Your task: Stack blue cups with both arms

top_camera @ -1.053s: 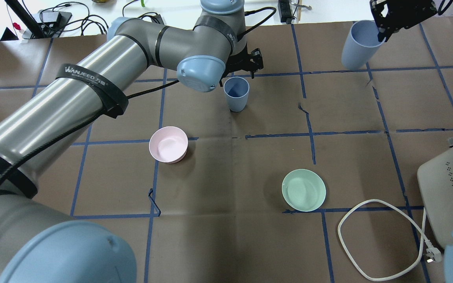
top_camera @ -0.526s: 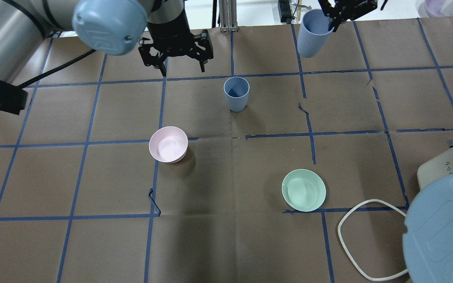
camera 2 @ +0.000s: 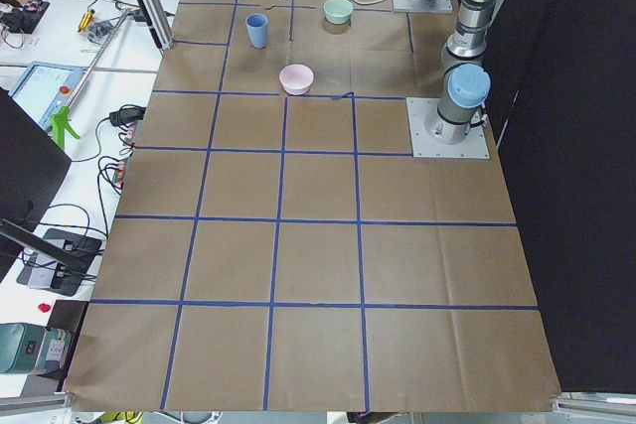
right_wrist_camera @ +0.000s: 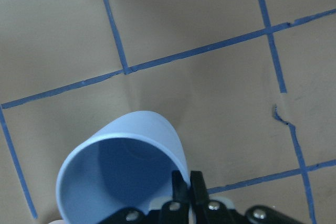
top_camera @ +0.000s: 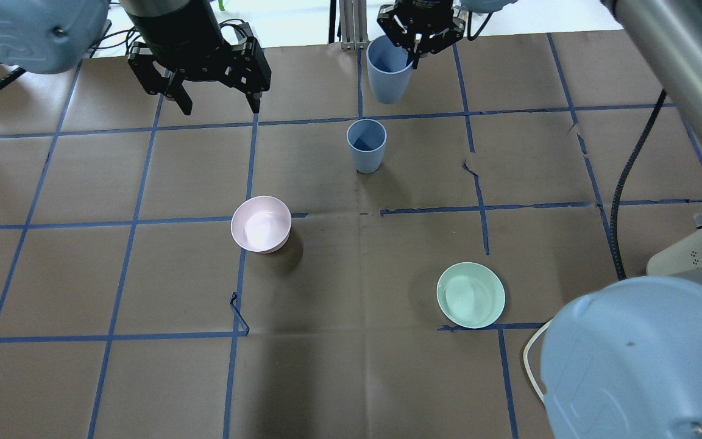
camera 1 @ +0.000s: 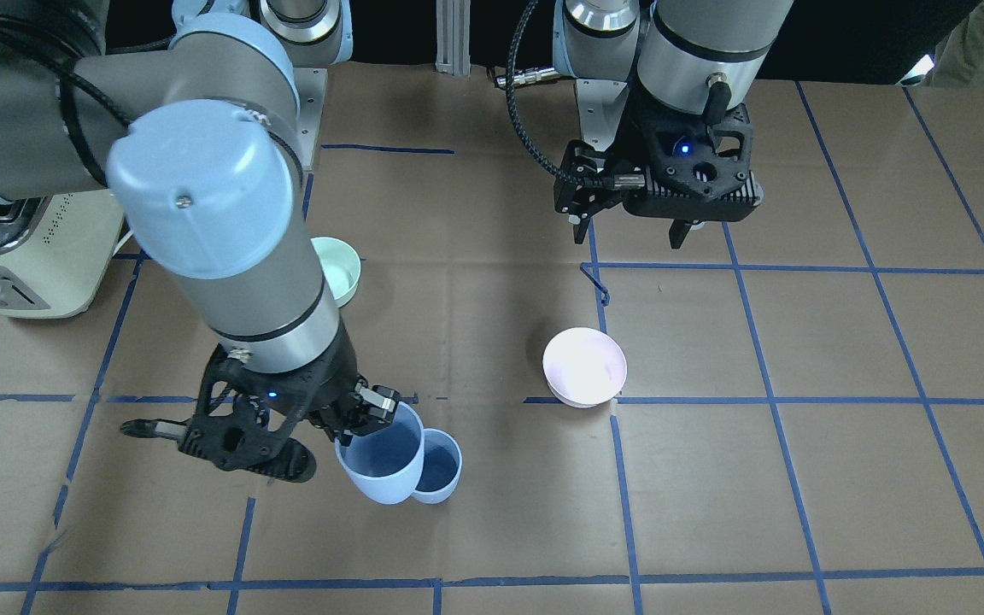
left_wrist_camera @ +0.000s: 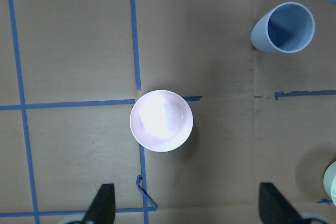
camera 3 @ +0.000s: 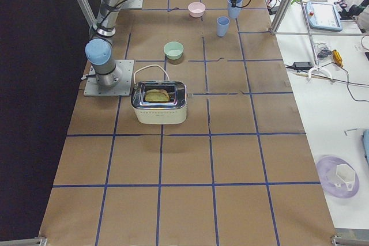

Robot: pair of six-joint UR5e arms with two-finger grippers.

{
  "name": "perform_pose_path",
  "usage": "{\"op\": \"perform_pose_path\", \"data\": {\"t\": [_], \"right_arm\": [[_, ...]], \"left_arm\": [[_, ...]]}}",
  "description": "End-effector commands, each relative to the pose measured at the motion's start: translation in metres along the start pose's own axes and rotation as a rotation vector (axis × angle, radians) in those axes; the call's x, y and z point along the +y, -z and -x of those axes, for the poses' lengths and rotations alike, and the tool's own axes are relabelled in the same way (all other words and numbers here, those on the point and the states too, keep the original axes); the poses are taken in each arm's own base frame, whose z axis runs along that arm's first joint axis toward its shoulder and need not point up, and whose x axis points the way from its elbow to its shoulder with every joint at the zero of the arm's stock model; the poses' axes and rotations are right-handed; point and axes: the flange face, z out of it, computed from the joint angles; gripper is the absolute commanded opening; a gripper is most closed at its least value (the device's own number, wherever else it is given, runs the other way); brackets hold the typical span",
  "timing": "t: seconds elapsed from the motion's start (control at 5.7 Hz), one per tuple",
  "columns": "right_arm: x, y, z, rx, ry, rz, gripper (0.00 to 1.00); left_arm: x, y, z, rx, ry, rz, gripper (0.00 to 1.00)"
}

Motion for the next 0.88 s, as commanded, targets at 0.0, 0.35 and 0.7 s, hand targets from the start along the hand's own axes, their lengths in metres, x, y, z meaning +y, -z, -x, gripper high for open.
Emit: {"op": "perform_pose_path", "data": {"t": [0.0, 0.35, 0.7], "right_arm": [[0.007, -0.034, 0.019, 0.022, 0.018, 0.041, 0.09], [0.010, -0.064, 0.015, 0.046, 0.025, 0.089, 0.09], [0.015, -0.084, 0.013, 0.046, 0.029, 0.110, 0.09]], "left_arm": [[0.032, -0.005, 0.022, -0.013, 0.024, 0.017, 0.98], [0.043, -0.006, 0.024, -0.011, 0.028, 0.015, 0.98], [0.044, -0.003, 0.027, -0.013, 0.033, 0.007, 0.98]]}}
